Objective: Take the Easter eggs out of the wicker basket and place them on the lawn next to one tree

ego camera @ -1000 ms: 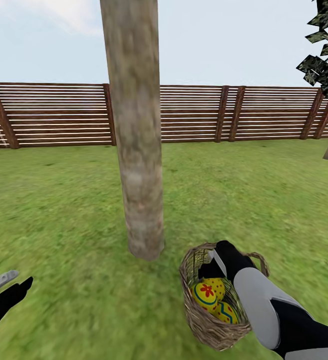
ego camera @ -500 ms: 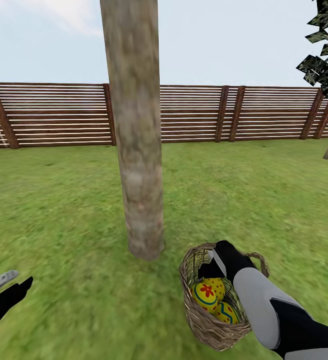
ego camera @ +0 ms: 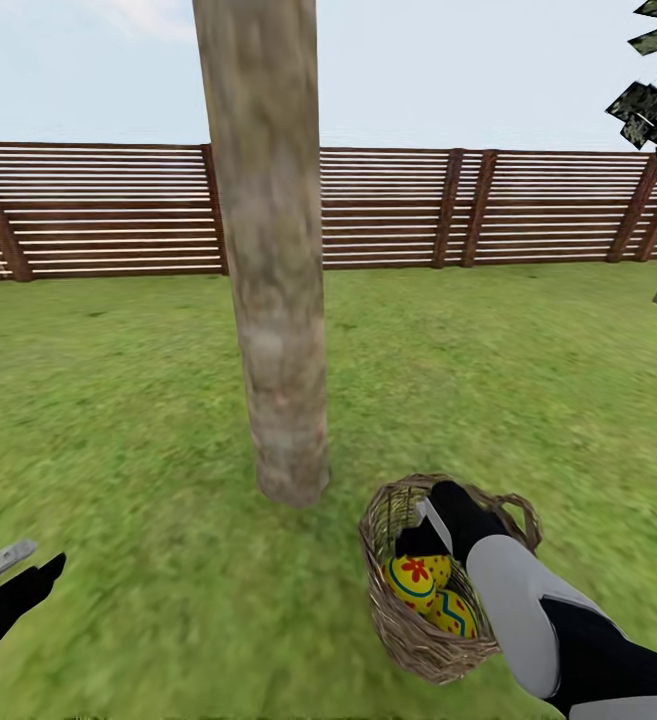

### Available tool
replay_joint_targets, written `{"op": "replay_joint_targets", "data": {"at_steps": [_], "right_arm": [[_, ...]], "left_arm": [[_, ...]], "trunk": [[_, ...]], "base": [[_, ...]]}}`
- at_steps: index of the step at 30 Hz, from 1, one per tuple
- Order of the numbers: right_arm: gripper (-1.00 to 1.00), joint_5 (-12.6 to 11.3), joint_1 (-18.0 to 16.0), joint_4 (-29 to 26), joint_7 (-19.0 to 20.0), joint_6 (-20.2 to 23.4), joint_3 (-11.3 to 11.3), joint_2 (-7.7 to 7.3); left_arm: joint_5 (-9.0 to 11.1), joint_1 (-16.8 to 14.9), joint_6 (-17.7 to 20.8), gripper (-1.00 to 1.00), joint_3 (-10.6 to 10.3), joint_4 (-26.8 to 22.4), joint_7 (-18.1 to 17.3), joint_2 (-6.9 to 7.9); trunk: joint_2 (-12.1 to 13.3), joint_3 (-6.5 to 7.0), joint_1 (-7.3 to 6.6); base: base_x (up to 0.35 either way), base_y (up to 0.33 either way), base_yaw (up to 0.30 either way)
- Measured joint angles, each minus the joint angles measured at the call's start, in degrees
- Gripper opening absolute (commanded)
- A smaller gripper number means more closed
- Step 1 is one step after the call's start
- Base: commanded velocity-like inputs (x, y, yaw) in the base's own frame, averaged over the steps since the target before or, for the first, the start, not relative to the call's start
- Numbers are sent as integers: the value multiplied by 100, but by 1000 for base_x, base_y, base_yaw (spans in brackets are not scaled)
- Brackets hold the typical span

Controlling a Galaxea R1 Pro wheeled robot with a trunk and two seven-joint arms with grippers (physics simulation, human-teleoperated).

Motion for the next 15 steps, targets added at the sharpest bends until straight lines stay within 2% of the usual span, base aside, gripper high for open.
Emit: {"op": "replay_joint_targets", "data": {"at_steps": [5, 8, 15], "right_arm": [[100, 1, -64, -3, 14, 109, 0, 2], [100, 11, -181, -9, 22, 365, 1, 12], [100, 15, -420, 7, 27, 611, 4, 21]], "left_arm": [[6, 0, 11, 100, 0, -1, -5, 4], [7, 0, 15, 100, 0, -1, -8, 6], [8, 0, 17, 100, 0, -1, -8, 7]], "trunk": [[-7, -111, 13], [-11, -177, 21], [-20, -333, 39]], "base": [[0, 0, 0], [0, 0, 0], [0, 0, 0]]}}
